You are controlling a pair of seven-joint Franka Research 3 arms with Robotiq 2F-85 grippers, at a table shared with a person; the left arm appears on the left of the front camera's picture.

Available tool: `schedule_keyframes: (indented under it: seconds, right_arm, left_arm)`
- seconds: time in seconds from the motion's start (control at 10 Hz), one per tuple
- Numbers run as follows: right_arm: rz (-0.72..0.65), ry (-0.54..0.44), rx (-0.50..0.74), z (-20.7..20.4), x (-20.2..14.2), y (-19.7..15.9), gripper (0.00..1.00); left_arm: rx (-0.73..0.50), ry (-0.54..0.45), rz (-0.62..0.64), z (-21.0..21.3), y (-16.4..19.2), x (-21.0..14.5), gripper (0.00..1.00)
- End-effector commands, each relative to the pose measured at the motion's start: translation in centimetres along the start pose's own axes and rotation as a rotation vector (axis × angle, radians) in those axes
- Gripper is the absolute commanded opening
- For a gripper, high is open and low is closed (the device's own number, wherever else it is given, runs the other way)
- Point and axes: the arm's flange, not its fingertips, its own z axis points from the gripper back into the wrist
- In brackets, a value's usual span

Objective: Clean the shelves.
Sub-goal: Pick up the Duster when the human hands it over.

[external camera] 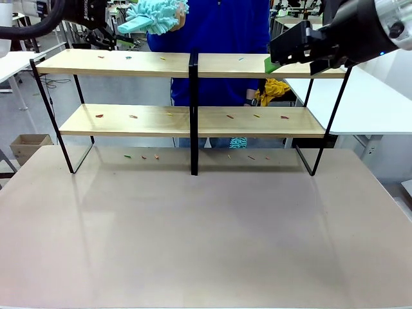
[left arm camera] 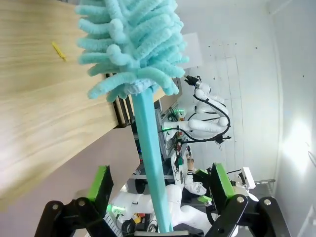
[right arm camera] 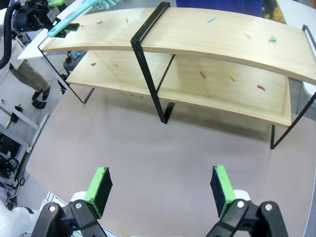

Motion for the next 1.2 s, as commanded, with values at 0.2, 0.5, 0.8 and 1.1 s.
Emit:
schedule_keyframes:
  seconds: [0.2, 0.5, 0.8, 1.1]
  right_arm:
    - [-0.003, -0.002, 0.005, -0.01, 0.03, -0.04, 1.0]
    - [-0.003, -0.002, 0.005, -0.01, 0.03, -0.04, 1.0]
    - [-0.003, -0.002, 0.005, -0.01, 0.03, -0.04, 1.0]
    - [-0.003, -0.002, 0.005, -0.01, 0.03, -0.04, 1.0]
  left_arm:
    - [-0.002, 0.019, -0.026, 0.7, -0.73, -0.13, 0.34]
    - [0.002, 0.028, -0.025, 0.36, -0.42, -0.12, 0.0]
    - [0.007, 0.027, -0.031, 0.29, -0.47, -0.21, 0.0]
    - [0.007, 0.038, -0.036, 0.57, -0.66, -0.62, 0.0]
